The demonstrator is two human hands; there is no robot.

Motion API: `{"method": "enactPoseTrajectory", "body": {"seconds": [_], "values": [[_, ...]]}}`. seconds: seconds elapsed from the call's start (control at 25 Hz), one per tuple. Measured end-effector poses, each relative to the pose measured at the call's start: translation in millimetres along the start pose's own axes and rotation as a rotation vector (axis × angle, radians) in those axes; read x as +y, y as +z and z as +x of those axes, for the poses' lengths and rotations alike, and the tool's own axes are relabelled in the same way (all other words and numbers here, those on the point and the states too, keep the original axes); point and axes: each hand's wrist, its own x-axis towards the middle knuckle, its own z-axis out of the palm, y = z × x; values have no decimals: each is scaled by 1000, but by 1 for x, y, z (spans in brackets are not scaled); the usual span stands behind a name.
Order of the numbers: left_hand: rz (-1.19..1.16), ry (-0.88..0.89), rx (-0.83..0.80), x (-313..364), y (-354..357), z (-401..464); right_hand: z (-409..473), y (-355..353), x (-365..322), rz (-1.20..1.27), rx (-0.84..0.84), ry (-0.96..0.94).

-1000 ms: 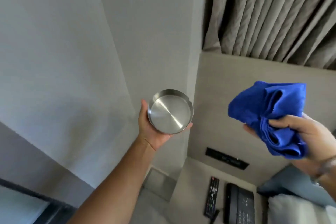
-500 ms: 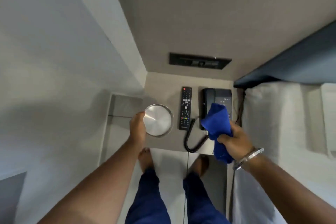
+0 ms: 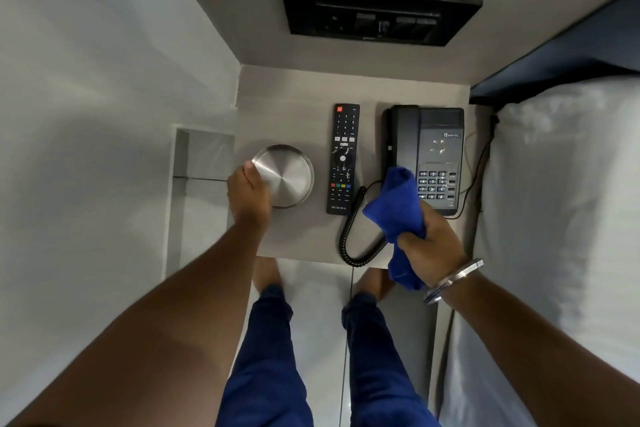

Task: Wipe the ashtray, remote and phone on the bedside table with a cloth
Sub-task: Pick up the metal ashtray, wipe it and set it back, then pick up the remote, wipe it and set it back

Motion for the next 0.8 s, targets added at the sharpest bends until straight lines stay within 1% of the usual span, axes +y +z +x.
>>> {"method": "enactPoseTrajectory", "body": {"seconds": [0.28, 0.36, 0.44, 0.48, 0.52, 0.56, 0.6, 0.64, 0.68, 0.72, 0.8], "values": [[131, -30, 43, -1, -3, 16, 10, -4, 6, 21, 11, 3], [184, -53, 68, -1, -3, 20, 11, -1, 11, 34, 47, 30], [187, -128, 121, 4, -4, 17, 9, -2, 15, 44, 40, 14], [204, -128, 183, 10, -6, 14, 6, -4, 16, 39, 11, -7], [263, -51, 258, 20, -7, 11, 5, -4, 16, 38, -8, -22], [332, 102, 306, 34, -5, 10, 4, -4, 18, 36, -9, -30], [377, 287, 283, 53, 1, 10, 3, -2, 21, 43, 7, -26], [395, 455, 194, 74, 14, 12, 2, 1, 23, 59, 27, -17], [421, 535, 58, 96, 31, 14, 1, 3, 23, 74, 47, -8], [477, 511, -90, 118, 50, 18, 0, 4, 24, 81, 52, -9], [631, 292, -346, 149, 85, 21, -2, 2, 26, 72, 34, -38]]}}
